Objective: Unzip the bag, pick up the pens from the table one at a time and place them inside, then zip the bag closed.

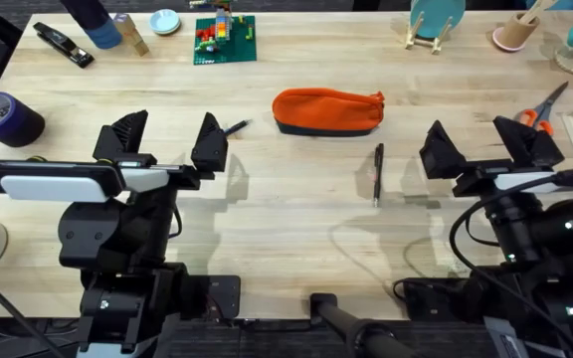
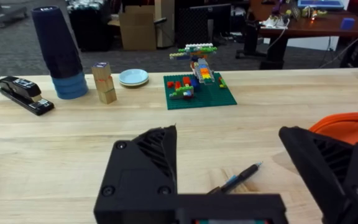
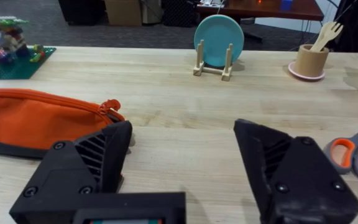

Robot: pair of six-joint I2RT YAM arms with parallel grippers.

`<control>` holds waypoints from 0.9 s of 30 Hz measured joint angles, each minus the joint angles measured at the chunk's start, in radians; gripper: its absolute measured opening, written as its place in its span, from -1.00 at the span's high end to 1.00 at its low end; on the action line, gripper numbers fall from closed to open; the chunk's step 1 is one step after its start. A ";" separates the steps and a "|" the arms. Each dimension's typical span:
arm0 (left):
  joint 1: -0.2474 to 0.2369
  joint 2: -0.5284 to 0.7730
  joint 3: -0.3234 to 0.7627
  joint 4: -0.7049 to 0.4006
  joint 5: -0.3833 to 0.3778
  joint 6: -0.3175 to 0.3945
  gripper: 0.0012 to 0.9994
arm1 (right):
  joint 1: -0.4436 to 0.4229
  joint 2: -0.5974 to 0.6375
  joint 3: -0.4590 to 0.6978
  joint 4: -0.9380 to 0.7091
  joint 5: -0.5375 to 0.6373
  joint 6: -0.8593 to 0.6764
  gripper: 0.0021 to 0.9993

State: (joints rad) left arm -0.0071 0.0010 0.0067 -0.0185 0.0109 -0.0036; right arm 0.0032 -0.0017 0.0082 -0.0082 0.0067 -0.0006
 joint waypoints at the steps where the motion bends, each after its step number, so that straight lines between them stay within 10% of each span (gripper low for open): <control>1: 0.000 0.000 0.000 0.000 0.000 0.000 -0.99 | 0.000 0.000 0.000 0.000 0.000 0.000 -0.99; 27: 0.000 0.000 0.002 0.000 0.017 0.004 -0.99 | -0.002 0.002 0.002 -0.002 0.000 0.000 -0.99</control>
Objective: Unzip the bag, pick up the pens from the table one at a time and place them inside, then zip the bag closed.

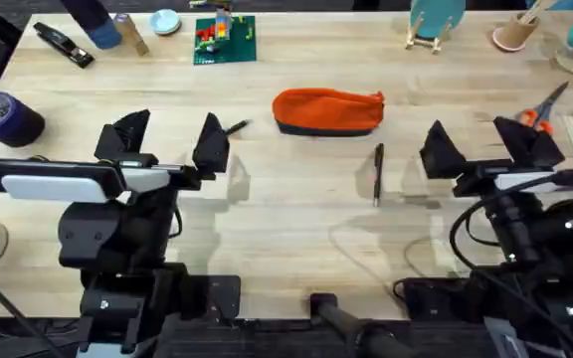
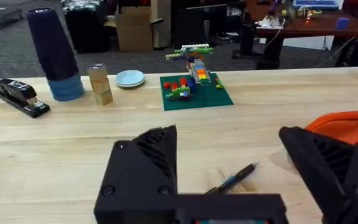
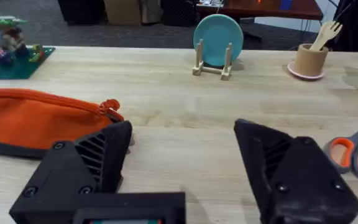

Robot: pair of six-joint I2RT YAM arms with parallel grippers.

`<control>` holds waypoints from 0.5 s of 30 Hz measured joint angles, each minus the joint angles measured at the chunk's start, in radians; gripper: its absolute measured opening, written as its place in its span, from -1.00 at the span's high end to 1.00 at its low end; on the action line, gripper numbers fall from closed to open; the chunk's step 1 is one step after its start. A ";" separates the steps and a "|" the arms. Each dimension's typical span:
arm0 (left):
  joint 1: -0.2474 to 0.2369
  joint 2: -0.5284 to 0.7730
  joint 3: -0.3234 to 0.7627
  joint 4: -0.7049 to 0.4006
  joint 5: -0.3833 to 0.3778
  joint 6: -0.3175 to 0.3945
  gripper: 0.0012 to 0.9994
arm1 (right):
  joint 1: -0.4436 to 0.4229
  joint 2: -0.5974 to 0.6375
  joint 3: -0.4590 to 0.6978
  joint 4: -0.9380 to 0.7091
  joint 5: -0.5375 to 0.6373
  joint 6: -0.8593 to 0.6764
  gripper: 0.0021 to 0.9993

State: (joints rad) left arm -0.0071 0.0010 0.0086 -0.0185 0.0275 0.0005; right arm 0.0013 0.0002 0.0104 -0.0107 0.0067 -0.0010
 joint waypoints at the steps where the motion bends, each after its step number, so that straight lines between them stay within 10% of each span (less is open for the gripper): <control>1: 0.000 0.000 0.001 -0.001 0.003 0.000 -0.99 | 0.000 0.002 0.003 -0.007 0.000 0.000 -0.99; 15: 0.000 0.455 0.329 -0.007 0.087 0.055 -0.99 | 0.000 0.370 0.344 -0.108 0.007 0.000 -0.99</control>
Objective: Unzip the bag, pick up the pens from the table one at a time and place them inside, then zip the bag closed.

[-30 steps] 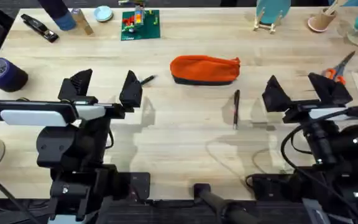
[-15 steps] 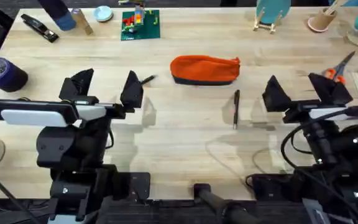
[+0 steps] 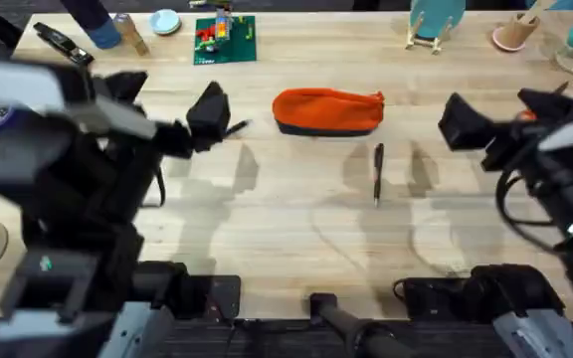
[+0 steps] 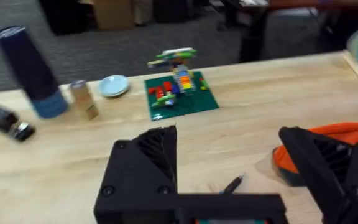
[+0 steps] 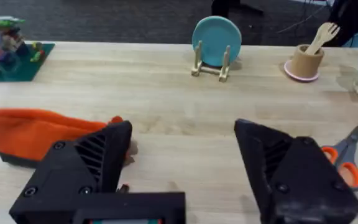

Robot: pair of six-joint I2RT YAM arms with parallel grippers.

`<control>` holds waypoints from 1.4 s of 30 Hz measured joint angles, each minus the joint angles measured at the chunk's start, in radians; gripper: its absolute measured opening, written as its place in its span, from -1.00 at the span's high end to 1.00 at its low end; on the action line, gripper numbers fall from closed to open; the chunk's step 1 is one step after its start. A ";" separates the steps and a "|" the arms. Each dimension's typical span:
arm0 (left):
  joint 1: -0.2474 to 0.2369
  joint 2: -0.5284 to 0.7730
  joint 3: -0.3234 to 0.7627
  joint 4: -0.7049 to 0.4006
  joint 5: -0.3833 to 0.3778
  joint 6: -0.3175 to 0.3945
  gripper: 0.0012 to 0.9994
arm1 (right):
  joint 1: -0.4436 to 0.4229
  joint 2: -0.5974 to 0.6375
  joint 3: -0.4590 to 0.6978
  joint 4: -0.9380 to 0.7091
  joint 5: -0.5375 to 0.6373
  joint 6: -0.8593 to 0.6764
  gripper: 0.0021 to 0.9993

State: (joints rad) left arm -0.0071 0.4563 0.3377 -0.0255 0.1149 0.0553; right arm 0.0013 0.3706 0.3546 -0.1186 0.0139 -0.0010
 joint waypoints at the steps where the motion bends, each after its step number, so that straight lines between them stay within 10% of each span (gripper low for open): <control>1: 0.000 0.049 0.031 0.000 0.026 0.020 -0.99 | 0.000 0.039 0.030 -0.005 0.000 0.000 -0.99; 20: 0.000 0.638 0.532 -0.215 0.500 0.380 -0.98 | 0.000 0.639 0.701 -0.453 -0.097 0.000 -0.99; 29: 0.000 0.706 0.625 -0.339 0.600 0.591 -0.98 | 0.000 0.661 0.738 -0.459 -0.173 0.000 -0.99; 42: 0.000 0.836 0.627 -0.346 0.653 0.670 -0.99 | 0.000 0.661 0.739 -0.460 -0.187 0.000 -0.99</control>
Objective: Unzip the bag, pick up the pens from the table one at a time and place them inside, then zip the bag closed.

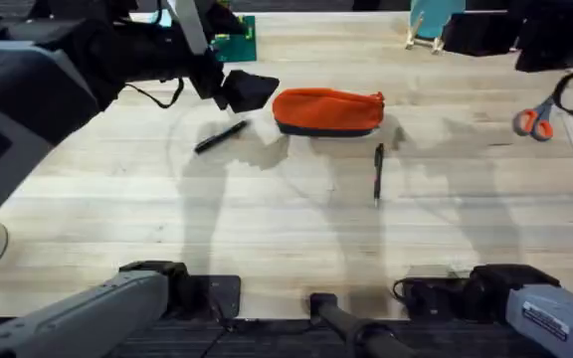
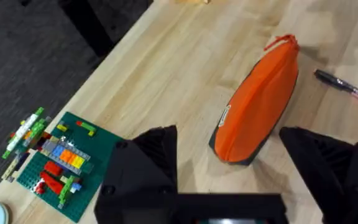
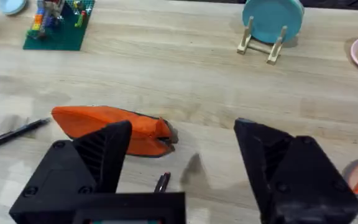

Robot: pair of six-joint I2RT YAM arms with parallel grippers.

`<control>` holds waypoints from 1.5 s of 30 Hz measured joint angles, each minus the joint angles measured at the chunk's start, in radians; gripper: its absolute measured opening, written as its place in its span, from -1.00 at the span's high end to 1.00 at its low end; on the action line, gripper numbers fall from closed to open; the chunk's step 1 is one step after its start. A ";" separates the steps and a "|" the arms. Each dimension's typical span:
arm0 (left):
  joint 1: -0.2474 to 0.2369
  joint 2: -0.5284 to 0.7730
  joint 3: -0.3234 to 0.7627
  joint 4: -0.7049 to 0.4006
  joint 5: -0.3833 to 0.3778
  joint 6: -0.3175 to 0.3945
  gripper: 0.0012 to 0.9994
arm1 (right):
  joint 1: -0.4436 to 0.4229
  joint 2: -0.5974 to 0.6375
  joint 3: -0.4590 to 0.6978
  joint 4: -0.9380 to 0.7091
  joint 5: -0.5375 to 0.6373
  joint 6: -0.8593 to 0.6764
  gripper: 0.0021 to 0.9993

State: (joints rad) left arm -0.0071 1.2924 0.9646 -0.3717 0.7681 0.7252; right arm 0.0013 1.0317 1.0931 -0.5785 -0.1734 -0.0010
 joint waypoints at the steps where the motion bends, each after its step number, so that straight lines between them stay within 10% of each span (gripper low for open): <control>1: 0.000 0.009 0.000 0.000 0.000 0.011 -0.99 | 0.000 0.000 0.000 0.000 0.000 0.000 -0.99; 33: 0.000 0.132 0.000 -0.022 0.030 0.146 -0.99 | 0.000 0.000 0.000 -0.006 0.000 0.000 -0.99; 45: -0.001 0.363 0.000 0.180 0.138 0.218 -0.99 | 0.000 0.000 0.000 -0.006 0.000 0.000 -0.99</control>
State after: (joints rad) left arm -0.0078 1.6554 0.9649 -0.1920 0.9066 0.9432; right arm 0.0013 1.0317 1.0931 -0.5846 -0.1734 -0.0010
